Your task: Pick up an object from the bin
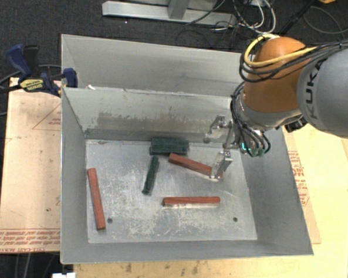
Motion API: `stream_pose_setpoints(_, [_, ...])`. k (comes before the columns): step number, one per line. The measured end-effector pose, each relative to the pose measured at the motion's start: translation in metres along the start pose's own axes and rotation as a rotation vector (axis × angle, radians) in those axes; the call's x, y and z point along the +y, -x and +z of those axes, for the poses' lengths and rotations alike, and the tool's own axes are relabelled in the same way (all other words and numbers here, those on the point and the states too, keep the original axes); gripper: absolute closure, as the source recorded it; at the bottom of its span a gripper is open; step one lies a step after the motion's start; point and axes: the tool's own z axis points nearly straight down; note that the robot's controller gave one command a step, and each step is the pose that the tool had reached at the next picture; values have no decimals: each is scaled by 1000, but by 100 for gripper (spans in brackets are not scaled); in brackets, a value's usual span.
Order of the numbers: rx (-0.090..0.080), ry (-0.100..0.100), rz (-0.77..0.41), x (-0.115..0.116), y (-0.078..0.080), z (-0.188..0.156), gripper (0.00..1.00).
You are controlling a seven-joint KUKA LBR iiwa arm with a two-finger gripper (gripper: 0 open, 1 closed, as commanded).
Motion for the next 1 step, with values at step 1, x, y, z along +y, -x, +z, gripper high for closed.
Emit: stream_pose_setpoints(1, [-8,0,0,0,1,-5,0])
